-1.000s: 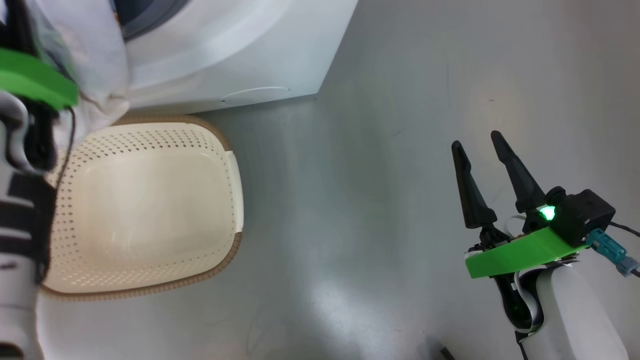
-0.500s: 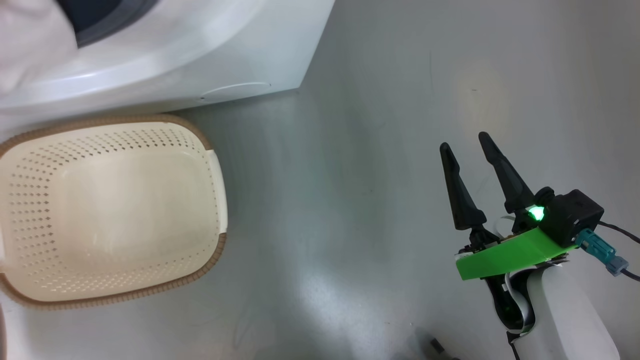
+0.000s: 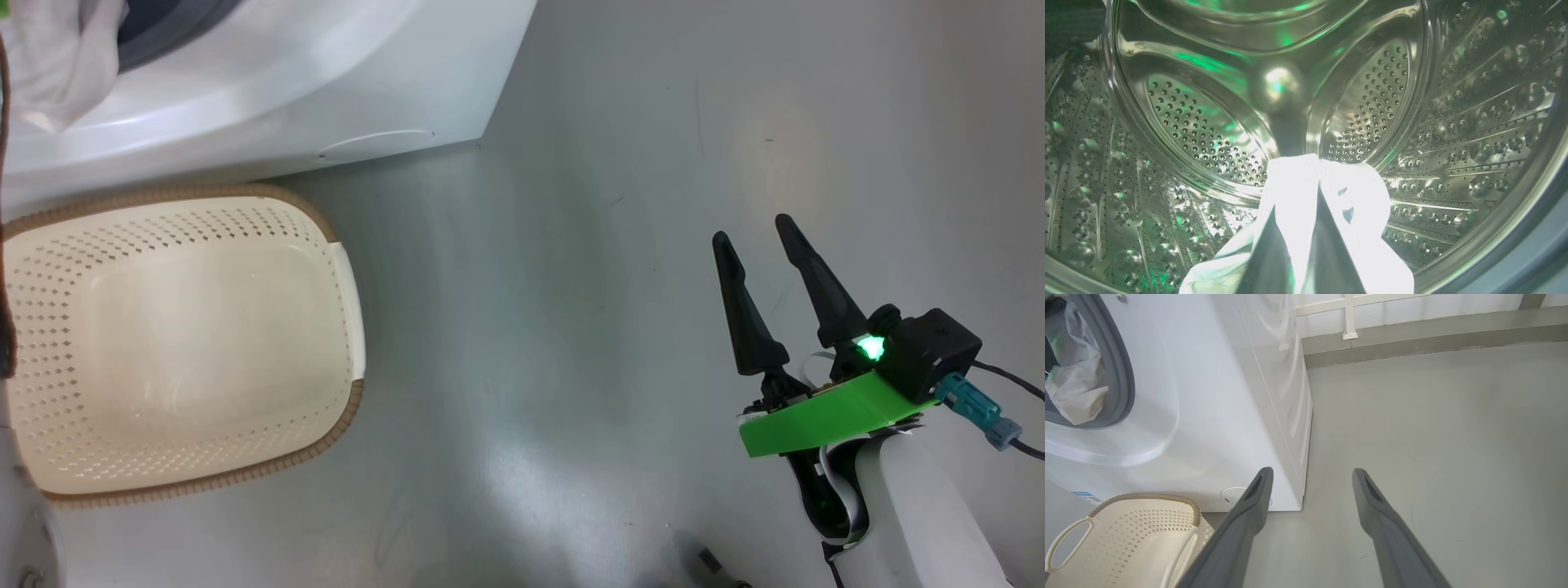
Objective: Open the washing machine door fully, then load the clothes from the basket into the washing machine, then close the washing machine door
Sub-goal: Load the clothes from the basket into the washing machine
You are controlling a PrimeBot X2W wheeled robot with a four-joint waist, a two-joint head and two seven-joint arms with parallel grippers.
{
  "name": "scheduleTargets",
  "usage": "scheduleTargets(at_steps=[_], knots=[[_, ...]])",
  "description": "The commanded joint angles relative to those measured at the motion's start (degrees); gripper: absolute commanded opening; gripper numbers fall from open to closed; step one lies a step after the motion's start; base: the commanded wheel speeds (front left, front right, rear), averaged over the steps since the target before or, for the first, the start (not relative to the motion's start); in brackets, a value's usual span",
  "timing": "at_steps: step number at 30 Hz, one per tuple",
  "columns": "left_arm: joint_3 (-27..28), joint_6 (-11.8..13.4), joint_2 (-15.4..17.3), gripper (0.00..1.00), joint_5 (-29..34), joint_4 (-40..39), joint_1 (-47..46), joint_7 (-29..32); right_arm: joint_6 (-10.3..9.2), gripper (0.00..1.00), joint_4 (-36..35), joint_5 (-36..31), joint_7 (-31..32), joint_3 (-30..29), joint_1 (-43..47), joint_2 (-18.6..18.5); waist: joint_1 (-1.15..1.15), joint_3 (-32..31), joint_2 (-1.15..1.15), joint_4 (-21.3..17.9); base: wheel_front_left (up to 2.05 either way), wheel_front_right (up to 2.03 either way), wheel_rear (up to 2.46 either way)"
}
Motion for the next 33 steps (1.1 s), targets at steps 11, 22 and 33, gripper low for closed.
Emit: scheduleTargets(at_steps=[11,22,33], knots=[[0.1,-0.6,1.8,1.0,-0.5,2.2,1.0,-0.3,0.09,1.0,-1.2,0.1,-0.3,1.1,0.1,-0.3,0.0,-0.5,0.0,0.6,0.0,0.0,0.0],[-1.3,-0.6,1.1,1.0,-3.5,0.4,5.9,-0.3,0.09,1.0,-1.4,-0.1,-0.3,0.7,0.4,-0.6,0.0,-0.9,0.0,1.3,0.0,0.0,0.0],[-0.9,-0.6,-0.3,1.0,-5.3,-5.5,14.4,-0.3,0.09,1.0,-1.8,-0.3,-0.3,-0.5,0.7,-1.3,0.0,-1.2,0.0,3.1,0.0,0.0,0.0]])
